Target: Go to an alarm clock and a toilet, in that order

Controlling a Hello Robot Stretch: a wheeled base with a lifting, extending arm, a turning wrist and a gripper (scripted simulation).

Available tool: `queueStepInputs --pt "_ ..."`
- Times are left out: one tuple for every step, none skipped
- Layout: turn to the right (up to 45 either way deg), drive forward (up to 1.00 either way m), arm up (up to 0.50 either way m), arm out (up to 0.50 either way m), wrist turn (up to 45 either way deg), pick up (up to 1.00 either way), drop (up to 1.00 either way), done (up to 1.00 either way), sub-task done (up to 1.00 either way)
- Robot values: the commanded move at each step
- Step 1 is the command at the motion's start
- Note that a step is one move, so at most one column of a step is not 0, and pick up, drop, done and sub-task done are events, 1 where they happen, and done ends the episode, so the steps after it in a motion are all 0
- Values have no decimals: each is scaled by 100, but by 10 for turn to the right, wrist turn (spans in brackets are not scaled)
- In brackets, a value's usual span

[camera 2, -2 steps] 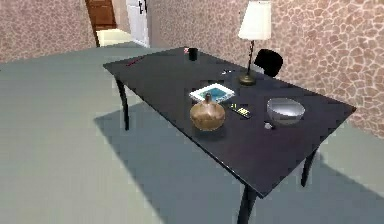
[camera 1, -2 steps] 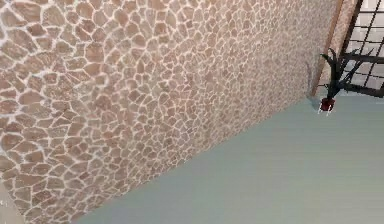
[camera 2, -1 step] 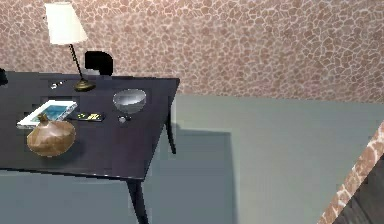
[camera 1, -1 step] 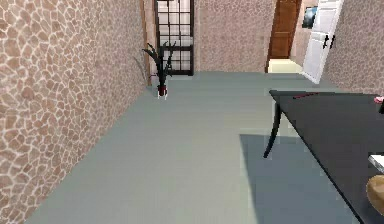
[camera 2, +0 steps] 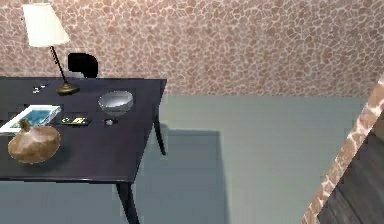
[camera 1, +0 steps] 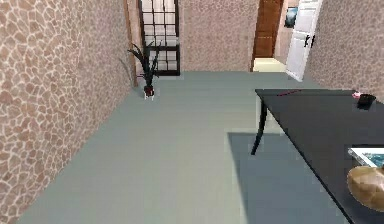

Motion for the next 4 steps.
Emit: queueStepInputs --pt "0 100 0 0 0 0 0 0 0" --pt "0 100 0 0 0 0 0 0 0" --pt "30 0 0 0 0 0 0 0 0" --pt "0 100 0 0 0 0 0 0 0"
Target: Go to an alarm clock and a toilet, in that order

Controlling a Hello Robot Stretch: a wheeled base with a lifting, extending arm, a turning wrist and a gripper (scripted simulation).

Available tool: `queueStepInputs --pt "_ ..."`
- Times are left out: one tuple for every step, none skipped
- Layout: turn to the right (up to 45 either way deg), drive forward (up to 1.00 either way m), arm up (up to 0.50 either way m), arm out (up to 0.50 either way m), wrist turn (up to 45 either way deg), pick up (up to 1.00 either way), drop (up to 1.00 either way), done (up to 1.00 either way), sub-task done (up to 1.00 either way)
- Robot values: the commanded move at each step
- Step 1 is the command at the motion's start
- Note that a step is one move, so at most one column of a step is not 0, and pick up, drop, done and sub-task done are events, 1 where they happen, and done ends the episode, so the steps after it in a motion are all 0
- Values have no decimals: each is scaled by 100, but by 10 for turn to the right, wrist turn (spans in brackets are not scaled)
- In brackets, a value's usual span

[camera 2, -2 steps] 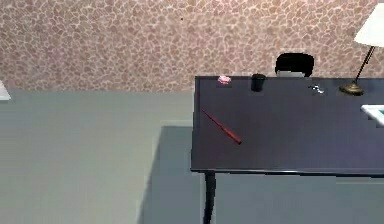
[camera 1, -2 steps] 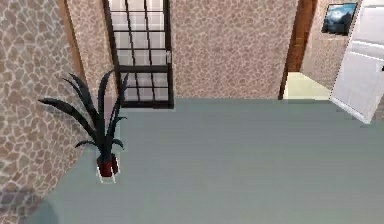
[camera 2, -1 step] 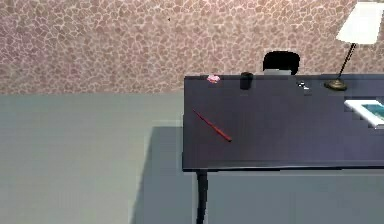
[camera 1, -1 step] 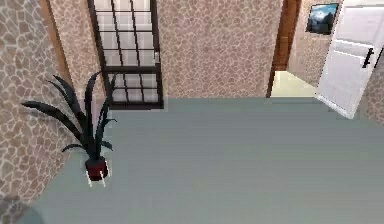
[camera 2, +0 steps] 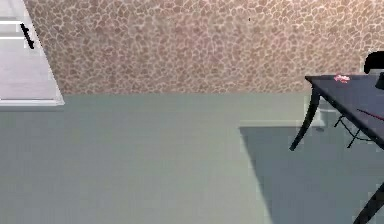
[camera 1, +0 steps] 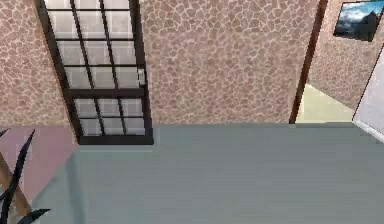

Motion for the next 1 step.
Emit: queueStepInputs --pt "0 100 0 0 0 0 0 0 0"
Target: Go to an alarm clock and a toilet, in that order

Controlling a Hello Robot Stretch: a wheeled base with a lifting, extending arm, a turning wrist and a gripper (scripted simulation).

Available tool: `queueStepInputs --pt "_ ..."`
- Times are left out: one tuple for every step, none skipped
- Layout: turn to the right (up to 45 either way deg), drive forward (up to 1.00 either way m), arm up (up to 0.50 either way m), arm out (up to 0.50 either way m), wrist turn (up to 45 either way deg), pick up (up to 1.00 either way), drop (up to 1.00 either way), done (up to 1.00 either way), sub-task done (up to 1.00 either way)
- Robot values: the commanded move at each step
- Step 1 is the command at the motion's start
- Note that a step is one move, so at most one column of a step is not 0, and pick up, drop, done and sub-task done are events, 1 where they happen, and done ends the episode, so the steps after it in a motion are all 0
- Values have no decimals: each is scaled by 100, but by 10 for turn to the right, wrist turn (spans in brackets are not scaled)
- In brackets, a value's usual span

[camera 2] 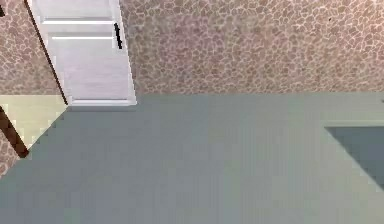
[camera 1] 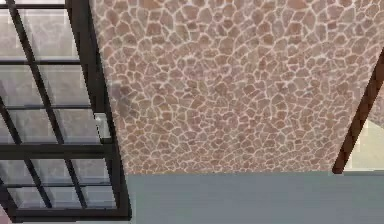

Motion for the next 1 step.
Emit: queueStepInputs --pt "-360 0 0 0 0 0 0 0 0"
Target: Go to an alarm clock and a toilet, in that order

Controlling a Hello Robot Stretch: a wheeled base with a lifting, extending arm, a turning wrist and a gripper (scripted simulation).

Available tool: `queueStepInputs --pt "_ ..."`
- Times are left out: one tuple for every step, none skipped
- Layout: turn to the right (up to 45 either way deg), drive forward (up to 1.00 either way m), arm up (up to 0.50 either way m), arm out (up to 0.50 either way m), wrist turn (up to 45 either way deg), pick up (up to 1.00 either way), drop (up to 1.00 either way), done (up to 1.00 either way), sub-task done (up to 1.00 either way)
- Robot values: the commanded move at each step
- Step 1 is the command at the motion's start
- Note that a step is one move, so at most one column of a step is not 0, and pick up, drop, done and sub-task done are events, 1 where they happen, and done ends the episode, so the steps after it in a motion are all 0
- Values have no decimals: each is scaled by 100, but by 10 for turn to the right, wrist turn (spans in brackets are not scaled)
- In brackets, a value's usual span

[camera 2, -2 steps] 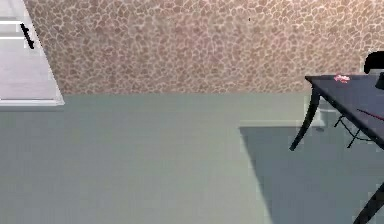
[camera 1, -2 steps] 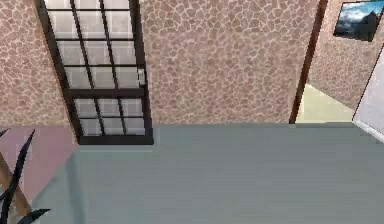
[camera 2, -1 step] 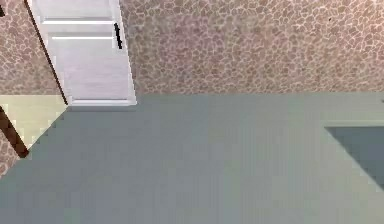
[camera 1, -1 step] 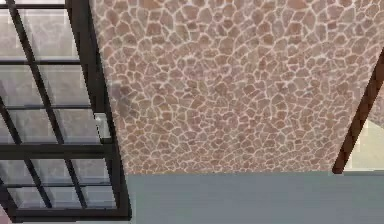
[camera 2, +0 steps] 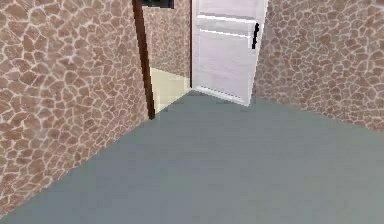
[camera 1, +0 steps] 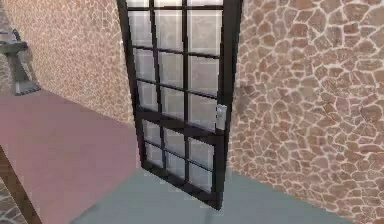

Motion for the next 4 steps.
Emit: queueStepInputs --pt "0 55 0 0 0 0 0 0 0" --pt "-450 0 0 0 0 0 0 0 0" --pt "-90 0 0 0 0 0 0 0 0" --pt "0 75 0 0 0 0 0 0 0"
